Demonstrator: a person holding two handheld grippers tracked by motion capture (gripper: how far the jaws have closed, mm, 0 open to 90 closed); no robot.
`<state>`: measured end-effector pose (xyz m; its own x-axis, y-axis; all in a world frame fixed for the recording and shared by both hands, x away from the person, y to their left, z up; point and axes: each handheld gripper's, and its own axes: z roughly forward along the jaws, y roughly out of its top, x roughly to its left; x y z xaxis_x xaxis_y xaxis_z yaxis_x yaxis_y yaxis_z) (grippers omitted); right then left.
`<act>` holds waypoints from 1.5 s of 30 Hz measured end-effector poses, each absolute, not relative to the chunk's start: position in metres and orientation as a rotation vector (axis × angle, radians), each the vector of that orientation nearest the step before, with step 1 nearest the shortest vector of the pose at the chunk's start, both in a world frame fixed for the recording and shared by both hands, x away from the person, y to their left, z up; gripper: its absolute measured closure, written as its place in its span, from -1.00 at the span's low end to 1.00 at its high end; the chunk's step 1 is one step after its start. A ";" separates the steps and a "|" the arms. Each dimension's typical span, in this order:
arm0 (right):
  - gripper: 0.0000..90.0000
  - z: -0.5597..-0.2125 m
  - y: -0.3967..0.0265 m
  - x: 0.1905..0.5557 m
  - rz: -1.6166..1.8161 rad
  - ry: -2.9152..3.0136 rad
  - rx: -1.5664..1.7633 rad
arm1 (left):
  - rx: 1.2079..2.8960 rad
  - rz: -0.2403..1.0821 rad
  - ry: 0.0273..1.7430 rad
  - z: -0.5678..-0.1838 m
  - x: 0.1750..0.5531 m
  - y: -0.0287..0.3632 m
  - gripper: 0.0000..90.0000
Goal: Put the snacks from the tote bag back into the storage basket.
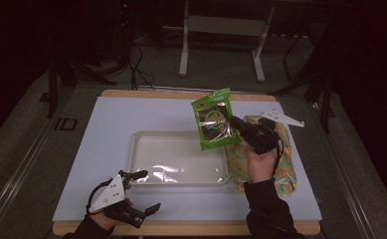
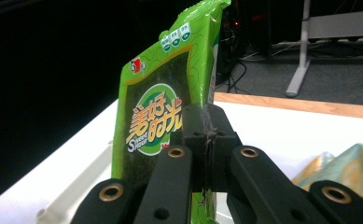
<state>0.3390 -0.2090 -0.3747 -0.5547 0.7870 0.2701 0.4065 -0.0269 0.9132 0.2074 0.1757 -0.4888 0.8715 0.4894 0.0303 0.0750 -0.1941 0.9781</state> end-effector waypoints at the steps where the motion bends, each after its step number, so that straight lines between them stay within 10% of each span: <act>1: 0.99 -0.377 -0.207 0.338 1.617 1.923 1.262 | 1.742 0.395 0.433 -0.489 0.207 0.176 -0.97; 45: 0.98 -0.507 -0.173 0.324 1.639 1.906 1.560 | 1.741 0.393 0.423 -0.488 0.206 0.175 -0.97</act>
